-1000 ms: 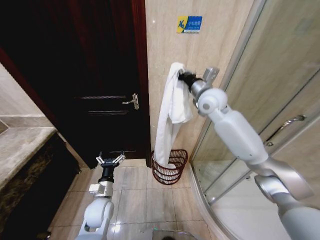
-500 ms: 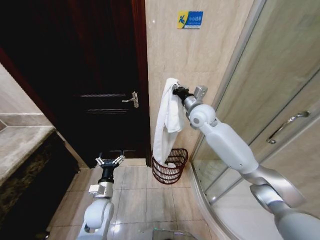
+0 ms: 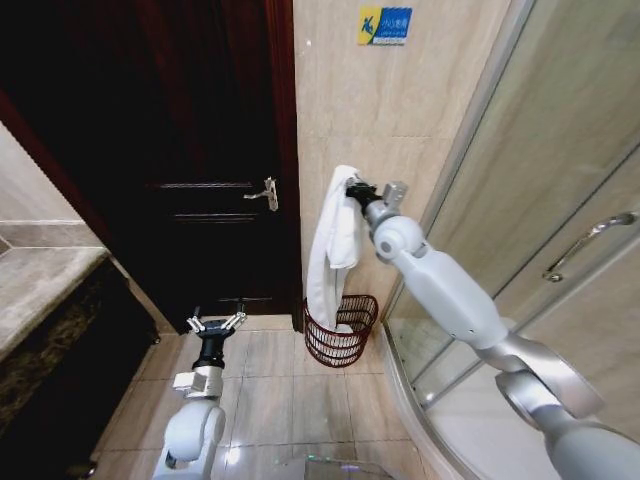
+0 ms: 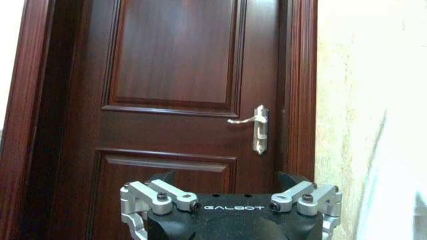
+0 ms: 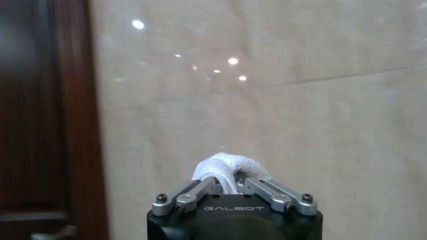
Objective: Discard the used towel into the hamper.
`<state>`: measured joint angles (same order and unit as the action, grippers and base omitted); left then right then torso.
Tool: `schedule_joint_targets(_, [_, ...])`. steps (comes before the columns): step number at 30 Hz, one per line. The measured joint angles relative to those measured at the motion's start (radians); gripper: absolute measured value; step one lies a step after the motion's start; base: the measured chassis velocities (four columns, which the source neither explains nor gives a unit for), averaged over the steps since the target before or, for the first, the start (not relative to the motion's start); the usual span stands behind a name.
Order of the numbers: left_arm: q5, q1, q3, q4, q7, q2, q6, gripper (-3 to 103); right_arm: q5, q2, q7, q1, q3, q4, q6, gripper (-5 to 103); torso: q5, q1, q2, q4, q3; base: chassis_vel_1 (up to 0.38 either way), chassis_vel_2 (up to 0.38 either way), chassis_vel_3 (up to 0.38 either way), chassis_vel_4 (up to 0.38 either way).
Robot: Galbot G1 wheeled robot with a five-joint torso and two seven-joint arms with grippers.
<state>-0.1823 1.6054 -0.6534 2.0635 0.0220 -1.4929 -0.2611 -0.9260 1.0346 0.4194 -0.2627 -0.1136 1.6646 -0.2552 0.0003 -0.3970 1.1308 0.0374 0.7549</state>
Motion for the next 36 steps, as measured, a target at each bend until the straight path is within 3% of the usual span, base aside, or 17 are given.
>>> schedule_joint_targets(5, [0.003,0.001,0.006,-0.005,-0.003,-0.001,-0.001,100,0.012,-0.029,-0.017,-0.037,0.041,-0.018,0.001,7,0.0000,0.013,-0.030,0.0000,-0.017,0.000,0.000,0.000,0.000])
schedule_joint_targets(17, [0.005,-0.006,0.009,-0.014,-0.010,0.002,0.001,100,0.071,0.044,-0.025,-0.034,0.023,-0.094,0.032,7,-0.0004,0.041,-0.090,0.0006,-0.050,0.000,0.000,0.000,0.000])
schedule_joint_targets(36, [0.018,0.007,0.009,-0.019,-0.016,-0.006,0.000,100,0.148,0.044,-0.106,-0.115,0.063,-0.151,0.052,7,-0.0002,0.081,-0.181,0.0004,-0.101,0.000,0.000,0.000,0.000])
